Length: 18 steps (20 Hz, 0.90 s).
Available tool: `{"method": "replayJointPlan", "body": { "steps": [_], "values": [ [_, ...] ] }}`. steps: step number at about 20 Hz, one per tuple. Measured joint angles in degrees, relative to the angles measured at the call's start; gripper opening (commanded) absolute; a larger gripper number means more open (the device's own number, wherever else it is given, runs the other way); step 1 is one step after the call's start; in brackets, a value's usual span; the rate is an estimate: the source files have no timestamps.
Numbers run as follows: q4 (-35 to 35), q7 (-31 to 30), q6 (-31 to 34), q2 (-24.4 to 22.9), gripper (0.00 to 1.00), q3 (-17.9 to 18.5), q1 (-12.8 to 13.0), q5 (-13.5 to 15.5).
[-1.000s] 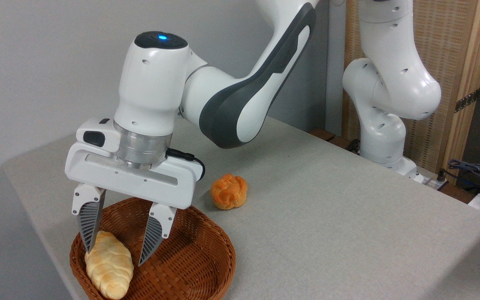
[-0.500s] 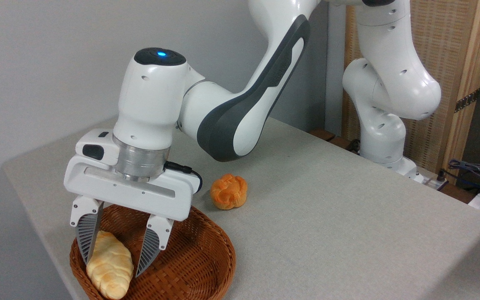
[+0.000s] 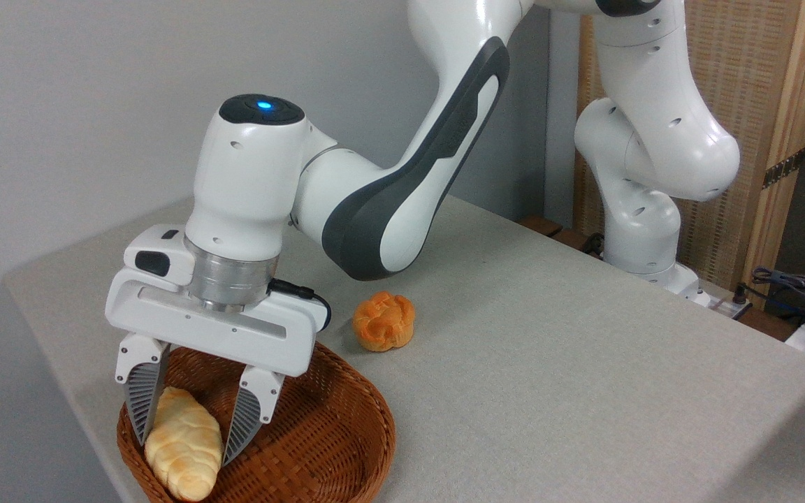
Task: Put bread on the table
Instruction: 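Lower the gripper around the braided roll and close on it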
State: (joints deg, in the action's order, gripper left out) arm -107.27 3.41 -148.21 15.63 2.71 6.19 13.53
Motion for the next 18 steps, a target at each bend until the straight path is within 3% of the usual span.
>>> {"method": "replayJointPlan", "body": {
  "steps": [4,8,10,18],
  "values": [
    [0.02,0.00,-0.04,0.30,0.97,-0.23,0.01,0.00],
    [0.02,0.01,-0.04,0.36,0.53,-0.28,0.01,-0.01],
    [0.02,0.01,-0.04,0.36,0.49,-0.31,0.01,-0.12],
    [0.03,0.05,-0.04,0.36,0.49,-0.37,0.01,-0.14]
  ]
}}
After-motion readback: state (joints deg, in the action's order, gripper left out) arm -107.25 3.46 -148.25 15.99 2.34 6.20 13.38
